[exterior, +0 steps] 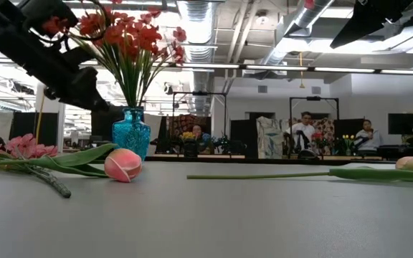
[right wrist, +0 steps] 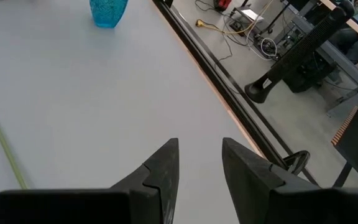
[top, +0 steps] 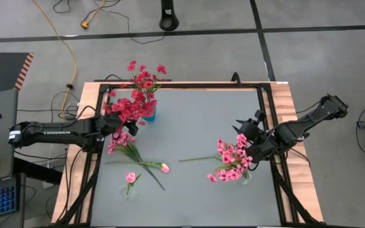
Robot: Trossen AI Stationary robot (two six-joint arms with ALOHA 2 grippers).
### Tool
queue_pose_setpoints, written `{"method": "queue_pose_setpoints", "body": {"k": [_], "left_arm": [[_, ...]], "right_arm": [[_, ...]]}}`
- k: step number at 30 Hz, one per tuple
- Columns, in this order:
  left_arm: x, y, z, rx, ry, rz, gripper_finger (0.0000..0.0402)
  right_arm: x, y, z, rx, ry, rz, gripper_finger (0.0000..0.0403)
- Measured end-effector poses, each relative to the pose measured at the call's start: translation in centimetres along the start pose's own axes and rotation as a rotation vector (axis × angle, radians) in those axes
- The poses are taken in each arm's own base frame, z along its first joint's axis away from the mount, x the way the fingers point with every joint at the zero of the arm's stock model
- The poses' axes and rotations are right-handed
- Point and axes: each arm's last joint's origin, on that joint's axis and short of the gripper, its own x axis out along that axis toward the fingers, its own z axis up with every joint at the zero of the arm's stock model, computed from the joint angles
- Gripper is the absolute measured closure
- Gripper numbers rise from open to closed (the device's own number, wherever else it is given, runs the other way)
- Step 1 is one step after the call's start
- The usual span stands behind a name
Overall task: Sort flowers into vase by color
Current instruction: Put the pink flowers into the transparent vase
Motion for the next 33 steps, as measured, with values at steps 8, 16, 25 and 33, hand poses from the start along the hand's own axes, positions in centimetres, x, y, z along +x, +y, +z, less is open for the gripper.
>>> {"method": "queue_pose_setpoints", "body": {"k": [8, 16, 25, 33], "left_arm": [[-1.7, 0.4, 2.5, -0.007, 0.011, -0.024, 0.0145], [-3.7, 1.0, 4.3, -0.032, 0.039, -0.121, 0.0145], [-5.8, 2.4, 4.4, -0.081, 0.031, -0.153, 0.0145], [-7.3, 3.7, 3.0, -0.202, 0.097, -0.198, 0.0145]], "right_arm": [[0.0, 0.0, 0.0, 0.000, 0.000, 0.000, 0.0255], [0.0, 0.0, 0.0, 0.000, 0.001, 0.001, 0.0255], [0.0, 0.0, 0.0, -0.001, 0.001, 0.000, 0.0255], [0.0, 0.0, 0.0, 0.000, 0.001, 0.000, 0.0255]]}}
